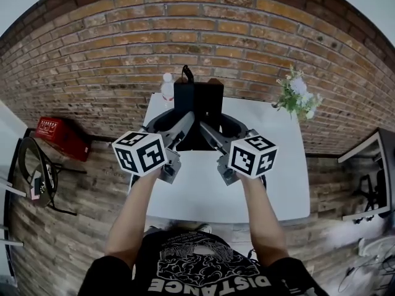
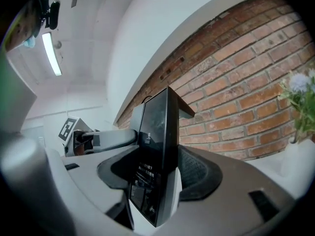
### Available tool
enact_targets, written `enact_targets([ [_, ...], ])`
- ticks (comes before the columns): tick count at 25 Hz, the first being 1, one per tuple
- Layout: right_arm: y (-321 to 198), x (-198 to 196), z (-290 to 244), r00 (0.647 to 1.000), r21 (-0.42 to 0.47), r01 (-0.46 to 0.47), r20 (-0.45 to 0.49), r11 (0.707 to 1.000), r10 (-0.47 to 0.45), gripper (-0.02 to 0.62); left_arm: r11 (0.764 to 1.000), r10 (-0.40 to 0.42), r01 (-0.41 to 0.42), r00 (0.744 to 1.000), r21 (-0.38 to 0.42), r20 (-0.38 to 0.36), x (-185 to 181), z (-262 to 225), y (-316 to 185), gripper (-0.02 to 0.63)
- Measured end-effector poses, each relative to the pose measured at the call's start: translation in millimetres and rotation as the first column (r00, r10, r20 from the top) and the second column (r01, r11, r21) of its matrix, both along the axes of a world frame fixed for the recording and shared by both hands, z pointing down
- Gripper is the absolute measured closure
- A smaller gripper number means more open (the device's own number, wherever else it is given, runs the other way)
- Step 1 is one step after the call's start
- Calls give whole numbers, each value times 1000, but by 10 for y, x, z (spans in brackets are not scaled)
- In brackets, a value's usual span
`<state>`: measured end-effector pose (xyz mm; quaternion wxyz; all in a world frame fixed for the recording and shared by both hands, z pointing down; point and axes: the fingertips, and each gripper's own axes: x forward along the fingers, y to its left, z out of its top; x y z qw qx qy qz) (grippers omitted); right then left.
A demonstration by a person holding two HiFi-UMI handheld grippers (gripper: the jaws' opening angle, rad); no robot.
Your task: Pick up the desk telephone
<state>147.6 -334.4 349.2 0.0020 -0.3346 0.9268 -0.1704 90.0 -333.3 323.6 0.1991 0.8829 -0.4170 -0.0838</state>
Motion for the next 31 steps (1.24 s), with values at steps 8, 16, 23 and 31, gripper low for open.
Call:
enact_targets([
  [8,96,-145,-350,1000,89,16,-15,996,-15,356,996,-26,27,999,86,-21,-147,-345,130,451],
  [16,138,-250,-375,999,106,35,-30,994,-32,356,995,-43,46,999,94,-31,-252,-363,184,451],
  [23,180,-301,-349,999,100,41,-37,994,-37,356,995,-50,53,998,89,-33,-304,-334,227,451],
  [31,193,-321,-302,998,96,43,-43,994,-39,356,995,-53,55,998,82,-35,-323,-284,241,451],
])
